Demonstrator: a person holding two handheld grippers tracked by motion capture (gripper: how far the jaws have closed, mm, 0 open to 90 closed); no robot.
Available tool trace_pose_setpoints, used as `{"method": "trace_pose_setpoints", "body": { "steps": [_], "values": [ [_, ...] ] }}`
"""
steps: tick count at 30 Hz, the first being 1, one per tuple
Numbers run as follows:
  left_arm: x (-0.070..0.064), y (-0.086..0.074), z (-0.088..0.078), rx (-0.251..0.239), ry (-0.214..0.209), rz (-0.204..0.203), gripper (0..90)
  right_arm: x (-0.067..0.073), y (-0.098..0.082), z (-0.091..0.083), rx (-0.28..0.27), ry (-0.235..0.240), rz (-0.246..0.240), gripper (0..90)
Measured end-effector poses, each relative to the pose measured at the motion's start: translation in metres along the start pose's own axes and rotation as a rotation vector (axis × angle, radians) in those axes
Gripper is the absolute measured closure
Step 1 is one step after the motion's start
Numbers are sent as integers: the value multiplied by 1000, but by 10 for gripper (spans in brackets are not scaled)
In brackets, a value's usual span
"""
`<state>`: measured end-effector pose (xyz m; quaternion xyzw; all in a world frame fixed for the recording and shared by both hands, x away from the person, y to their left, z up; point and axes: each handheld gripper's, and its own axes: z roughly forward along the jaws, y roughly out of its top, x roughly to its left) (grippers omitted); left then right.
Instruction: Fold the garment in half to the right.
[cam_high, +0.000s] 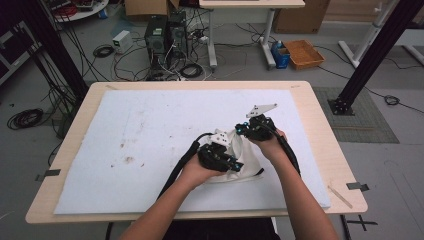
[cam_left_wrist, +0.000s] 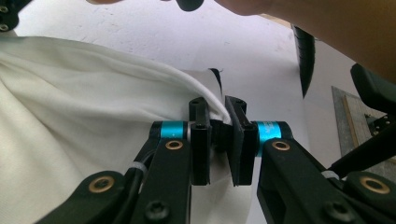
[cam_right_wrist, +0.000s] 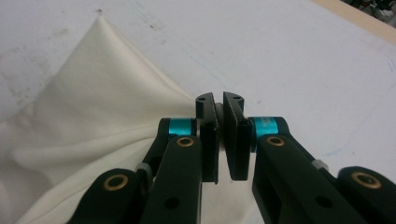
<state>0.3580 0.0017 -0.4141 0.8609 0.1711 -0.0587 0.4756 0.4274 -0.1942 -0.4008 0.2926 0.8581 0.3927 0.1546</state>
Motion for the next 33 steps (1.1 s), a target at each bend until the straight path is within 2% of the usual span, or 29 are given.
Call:
{"method": "trace_pose_setpoints", "body": {
  "steps": [1,4,6,7,10,11,14,17,20,25,29,33],
  "values": [
    [1,1,3,-2,0,-8,807,-1,-3,1,6,-6,-2,863],
    [2,2,12,12,1,-1,805,-5,-11,2,21,-15,14,857],
    [3,2,17,15,7,0,792,-8,-17,0,11,-18,31,805],
    [3,3,19,10,20,3,754,-9,-19,-2,6,-26,48,726],
    [3,5,18,-6,96,18,505,-13,-23,-9,-14,-33,96,595],
    [3,5,16,-23,112,8,449,-14,-24,-13,-26,-39,113,564],
    [4,7,4,-61,136,4,399,-13,-25,-24,-56,-55,125,507],
    [6,7,-11,-111,156,3,354,-9,-24,-33,-84,-67,109,469],
    [9,4,-27,-153,177,-10,336,-3,-24,-39,-89,-72,88,452],
    [15,-8,-54,-171,231,-32,321,10,-26,-40,-84,-32,59,444],
    [21,-25,-75,-193,276,-65,316,23,-30,-40,-75,-8,29,438],
    [24,-44,-95,-186,332,-84,314,33,-36,-39,-66,18,14,439]
  ]
}}
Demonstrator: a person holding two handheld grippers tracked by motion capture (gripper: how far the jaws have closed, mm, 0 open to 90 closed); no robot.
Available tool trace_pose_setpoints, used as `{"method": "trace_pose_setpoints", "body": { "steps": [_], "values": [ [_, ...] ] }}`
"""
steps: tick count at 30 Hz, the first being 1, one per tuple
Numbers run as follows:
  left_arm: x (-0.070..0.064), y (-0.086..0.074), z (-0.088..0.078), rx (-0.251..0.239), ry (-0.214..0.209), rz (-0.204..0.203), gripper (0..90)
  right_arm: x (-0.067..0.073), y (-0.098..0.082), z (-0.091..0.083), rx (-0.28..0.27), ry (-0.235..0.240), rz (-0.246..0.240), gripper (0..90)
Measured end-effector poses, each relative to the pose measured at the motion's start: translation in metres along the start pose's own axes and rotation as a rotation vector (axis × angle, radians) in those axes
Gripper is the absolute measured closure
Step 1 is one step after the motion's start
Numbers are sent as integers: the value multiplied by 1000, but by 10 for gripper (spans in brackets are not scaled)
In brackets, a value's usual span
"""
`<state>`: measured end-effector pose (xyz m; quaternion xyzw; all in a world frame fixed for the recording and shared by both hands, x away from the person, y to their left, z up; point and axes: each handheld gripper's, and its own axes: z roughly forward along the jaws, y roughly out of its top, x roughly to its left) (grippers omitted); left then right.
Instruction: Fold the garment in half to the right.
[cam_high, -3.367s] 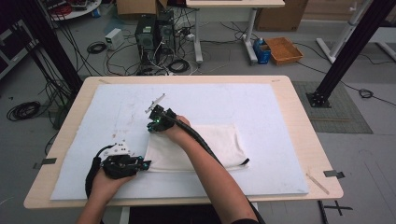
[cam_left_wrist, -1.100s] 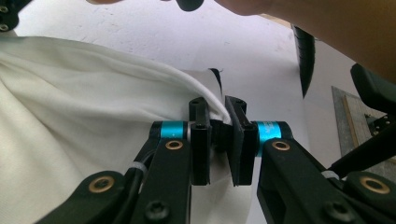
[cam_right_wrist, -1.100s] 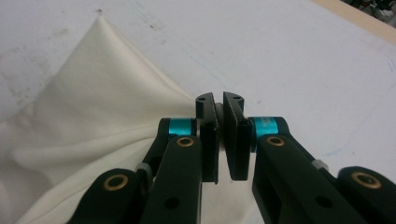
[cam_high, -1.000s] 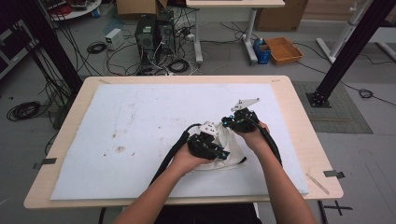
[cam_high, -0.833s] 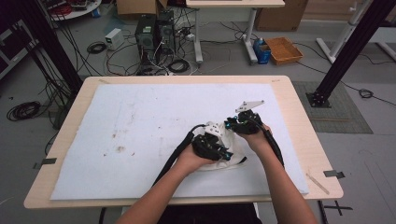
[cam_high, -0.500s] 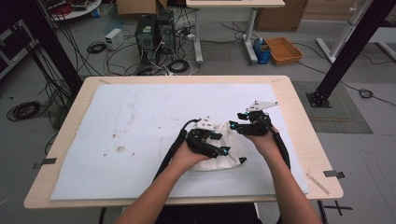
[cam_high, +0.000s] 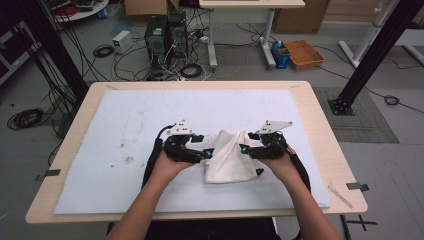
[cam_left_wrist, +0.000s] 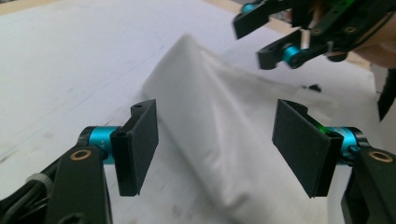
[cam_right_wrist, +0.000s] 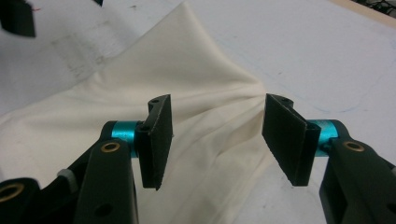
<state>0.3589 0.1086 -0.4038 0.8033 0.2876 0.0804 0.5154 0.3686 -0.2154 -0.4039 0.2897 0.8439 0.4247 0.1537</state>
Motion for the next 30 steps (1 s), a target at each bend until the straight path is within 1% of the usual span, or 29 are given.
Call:
{"method": "trace_pose_setpoints", "body": {
  "steps": [1,5,8,9,11,13,14,16,18,21,23,26,27,28,29,30],
  "values": [
    [2,-4,-5,1,15,-3,314,2,-2,0,5,4,-5,439],
    [10,-18,-18,14,48,-32,314,10,-9,-1,32,21,-16,469],
    [15,-26,-27,13,63,-40,314,18,-18,-3,69,34,-32,504],
    [16,-28,-30,15,68,-41,314,20,-21,-4,78,36,-42,540],
    [20,-33,-36,11,79,-49,314,23,-28,-6,96,42,-44,619],
    [23,-37,-40,6,88,-63,314,25,-35,-8,114,38,-51,742],
    [25,-38,-41,13,93,-70,314,25,-38,-8,122,28,-58,797],
    [26,-38,-42,12,100,-71,314,22,-44,-8,127,24,-47,863],
    [26,-38,-43,1,99,-72,314,19,-45,-11,119,29,-26,872],
    [26,-38,-44,3,103,-71,314,18,-43,-17,110,23,-25,875],
    [27,-38,-45,1,106,-75,314,18,-45,-19,121,17,-25,877],
    [29,-38,-46,0,115,-77,314,17,-54,-17,138,12,-9,866],
    [29,-38,-46,-4,117,-80,314,17,-57,-17,132,11,-3,841],
    [29,-38,-47,-1,120,-77,314,16,-58,-17,123,9,6,781],
    [29,-38,-48,-6,124,-82,314,15,-56,-18,117,4,11,691],
    [30,-37,-48,-7,125,-82,314,14,-54,-19,109,-15,17,625]
  ]
}}
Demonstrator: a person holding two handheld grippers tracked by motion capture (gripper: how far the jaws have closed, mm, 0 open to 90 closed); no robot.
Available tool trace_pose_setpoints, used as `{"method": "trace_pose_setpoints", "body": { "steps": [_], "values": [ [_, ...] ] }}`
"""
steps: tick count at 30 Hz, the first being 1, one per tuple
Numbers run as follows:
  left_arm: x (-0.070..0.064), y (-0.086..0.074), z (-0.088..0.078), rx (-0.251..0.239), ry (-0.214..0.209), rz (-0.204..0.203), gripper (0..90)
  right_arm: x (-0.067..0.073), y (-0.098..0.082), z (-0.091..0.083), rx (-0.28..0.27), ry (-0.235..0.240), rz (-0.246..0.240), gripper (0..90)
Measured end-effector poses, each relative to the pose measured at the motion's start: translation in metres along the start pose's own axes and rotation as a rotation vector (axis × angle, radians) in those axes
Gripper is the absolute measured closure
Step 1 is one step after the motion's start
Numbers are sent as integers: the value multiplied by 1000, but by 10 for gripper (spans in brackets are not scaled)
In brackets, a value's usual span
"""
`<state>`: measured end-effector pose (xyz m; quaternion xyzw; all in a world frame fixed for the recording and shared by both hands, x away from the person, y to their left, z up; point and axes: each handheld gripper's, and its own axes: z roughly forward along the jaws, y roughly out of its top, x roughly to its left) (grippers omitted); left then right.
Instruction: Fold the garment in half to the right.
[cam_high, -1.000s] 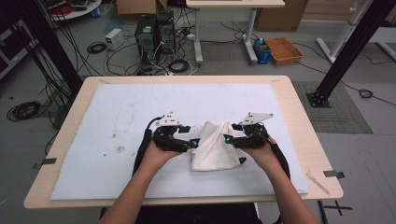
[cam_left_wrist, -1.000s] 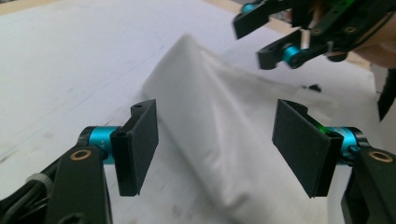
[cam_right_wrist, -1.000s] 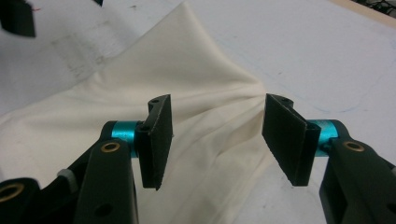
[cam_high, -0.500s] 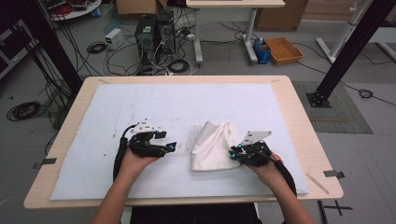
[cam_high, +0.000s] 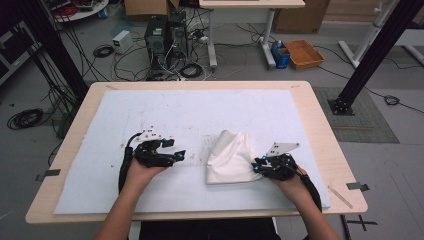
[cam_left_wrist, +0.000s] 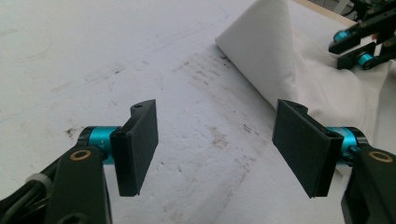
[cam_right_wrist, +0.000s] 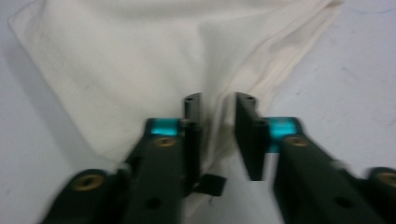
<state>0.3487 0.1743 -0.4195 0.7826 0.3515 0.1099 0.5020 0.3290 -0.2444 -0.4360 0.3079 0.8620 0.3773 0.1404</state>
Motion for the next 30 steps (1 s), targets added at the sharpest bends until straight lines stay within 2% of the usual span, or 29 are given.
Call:
{"method": "trace_pose_setpoints", "body": {
  "steps": [4,6,10,13,17,23,30],
  "values": [
    [2,2,-3,4,22,9,314,-5,23,-9,-65,-44,-4,575],
    [3,2,-4,3,25,8,314,-4,39,-7,-94,-39,-18,575],
    [5,2,-6,-1,31,4,314,4,75,6,-106,-27,-83,596],
    [6,2,-7,1,34,2,314,12,97,19,-115,-4,-113,628],
    [6,1,-7,3,39,0,314,21,110,44,-68,12,-138,644],
    [8,0,-8,4,43,-2,314,15,109,81,47,-12,-118,656],
    [9,0,-8,8,48,-5,314,15,108,102,118,-23,-125,656]
  ]
}}
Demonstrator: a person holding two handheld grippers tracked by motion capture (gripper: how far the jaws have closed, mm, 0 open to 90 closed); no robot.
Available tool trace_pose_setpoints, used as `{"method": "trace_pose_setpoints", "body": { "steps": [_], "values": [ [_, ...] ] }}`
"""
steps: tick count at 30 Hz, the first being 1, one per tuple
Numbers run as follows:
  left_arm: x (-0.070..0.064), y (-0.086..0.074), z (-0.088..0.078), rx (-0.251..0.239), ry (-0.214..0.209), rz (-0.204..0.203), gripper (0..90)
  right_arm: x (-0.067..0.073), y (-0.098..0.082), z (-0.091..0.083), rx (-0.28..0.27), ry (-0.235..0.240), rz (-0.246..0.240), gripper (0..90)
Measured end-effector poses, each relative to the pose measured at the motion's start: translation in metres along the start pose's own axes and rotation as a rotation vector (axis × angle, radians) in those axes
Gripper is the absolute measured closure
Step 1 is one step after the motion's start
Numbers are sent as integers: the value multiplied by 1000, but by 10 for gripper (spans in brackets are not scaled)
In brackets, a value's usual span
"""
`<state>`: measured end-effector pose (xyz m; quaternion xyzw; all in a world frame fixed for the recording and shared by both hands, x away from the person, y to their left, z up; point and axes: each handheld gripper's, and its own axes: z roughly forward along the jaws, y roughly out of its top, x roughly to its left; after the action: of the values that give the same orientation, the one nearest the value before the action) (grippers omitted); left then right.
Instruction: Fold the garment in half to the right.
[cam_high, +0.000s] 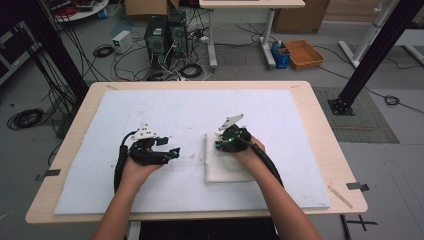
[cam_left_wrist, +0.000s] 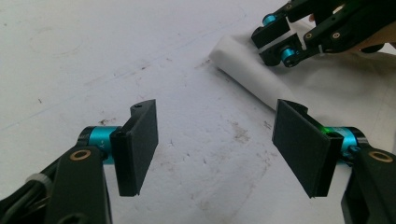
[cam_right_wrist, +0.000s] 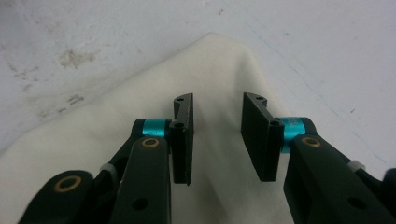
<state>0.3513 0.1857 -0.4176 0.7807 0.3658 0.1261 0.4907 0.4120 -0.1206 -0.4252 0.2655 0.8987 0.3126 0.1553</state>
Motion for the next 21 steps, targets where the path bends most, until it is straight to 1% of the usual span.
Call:
{"method": "trace_pose_setpoints", "body": {
  "steps": [3,8,9,10,12,15,16,19,20,21],
  "values": [
    [0,0,0,2,2,-1,314,0,0,4,23,1,3,657],
    [2,-1,-1,7,6,3,314,-3,-1,6,24,16,15,658],
    [3,-1,-1,7,7,-2,314,-3,-1,6,23,18,13,655],
    [4,-1,-2,5,11,-4,313,-4,0,4,23,24,21,637],
    [6,-1,-4,4,23,-5,307,-5,3,-2,-16,27,42,603],
    [8,-1,-7,-2,32,-12,306,-8,10,-10,-89,21,50,604],
    [9,-1,-7,-5,35,-15,306,-8,13,-10,-97,27,54,603],
    [9,0,-8,-5,38,-13,306,-6,25,-2,-74,23,20,604],
    [9,0,-8,-3,38,-10,306,-5,28,2,-65,28,18,605],
    [9,0,-8,-2,38,-9,306,-4,30,7,-62,40,25,615]
  ]
}}
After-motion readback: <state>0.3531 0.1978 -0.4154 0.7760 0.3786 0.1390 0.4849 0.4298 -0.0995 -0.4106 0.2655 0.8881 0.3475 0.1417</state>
